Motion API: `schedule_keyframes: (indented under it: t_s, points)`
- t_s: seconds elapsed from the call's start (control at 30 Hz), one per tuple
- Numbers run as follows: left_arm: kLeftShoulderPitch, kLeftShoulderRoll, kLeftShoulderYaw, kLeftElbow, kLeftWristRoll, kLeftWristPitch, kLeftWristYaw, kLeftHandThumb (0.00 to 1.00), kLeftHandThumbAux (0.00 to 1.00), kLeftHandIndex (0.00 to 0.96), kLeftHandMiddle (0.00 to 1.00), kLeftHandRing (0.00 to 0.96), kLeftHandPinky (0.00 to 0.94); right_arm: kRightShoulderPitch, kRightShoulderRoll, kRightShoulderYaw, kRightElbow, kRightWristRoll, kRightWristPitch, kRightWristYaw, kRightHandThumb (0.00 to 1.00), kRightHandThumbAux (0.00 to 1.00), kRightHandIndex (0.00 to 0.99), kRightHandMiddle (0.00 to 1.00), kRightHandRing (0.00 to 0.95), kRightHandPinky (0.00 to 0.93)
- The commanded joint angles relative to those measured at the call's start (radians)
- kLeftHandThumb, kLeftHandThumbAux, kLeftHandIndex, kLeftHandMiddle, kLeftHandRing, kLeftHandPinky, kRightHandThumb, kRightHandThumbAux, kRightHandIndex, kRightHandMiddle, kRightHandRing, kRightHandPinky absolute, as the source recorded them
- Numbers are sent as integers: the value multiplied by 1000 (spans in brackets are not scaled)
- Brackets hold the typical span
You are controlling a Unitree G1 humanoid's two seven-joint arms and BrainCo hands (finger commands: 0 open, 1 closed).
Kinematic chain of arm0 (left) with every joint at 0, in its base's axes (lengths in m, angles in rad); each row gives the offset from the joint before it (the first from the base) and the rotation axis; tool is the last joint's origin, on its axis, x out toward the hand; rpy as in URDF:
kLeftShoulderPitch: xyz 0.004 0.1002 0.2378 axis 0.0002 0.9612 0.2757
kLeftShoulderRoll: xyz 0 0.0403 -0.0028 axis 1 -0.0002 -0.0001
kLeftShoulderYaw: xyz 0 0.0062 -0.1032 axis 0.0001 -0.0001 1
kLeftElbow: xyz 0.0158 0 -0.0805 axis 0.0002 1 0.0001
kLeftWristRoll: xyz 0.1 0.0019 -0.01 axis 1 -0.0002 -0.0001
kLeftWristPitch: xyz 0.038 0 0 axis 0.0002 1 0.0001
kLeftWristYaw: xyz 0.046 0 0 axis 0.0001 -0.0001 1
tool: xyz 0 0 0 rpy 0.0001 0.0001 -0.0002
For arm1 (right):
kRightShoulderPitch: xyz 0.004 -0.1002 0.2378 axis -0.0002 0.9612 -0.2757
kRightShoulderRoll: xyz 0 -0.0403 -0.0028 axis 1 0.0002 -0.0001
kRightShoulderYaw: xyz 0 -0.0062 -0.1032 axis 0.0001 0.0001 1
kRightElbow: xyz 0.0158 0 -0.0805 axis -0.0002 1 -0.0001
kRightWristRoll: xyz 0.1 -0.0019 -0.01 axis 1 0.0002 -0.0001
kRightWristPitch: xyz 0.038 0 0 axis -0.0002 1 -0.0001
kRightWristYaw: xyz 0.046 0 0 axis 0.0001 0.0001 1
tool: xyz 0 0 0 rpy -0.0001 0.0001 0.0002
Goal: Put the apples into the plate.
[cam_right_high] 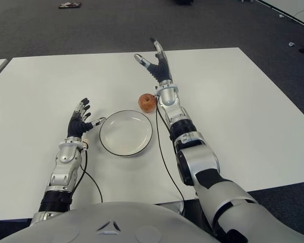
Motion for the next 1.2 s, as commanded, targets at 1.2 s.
schedule_keyframes:
  t_s: [1.2]
  points:
    - [1, -8, -4, 21, 28, -15, 36, 0, 198, 0, 0, 0, 0, -79, 33, 323, 348, -320, 91, -191, 96, 413, 0, 0, 0, 0]
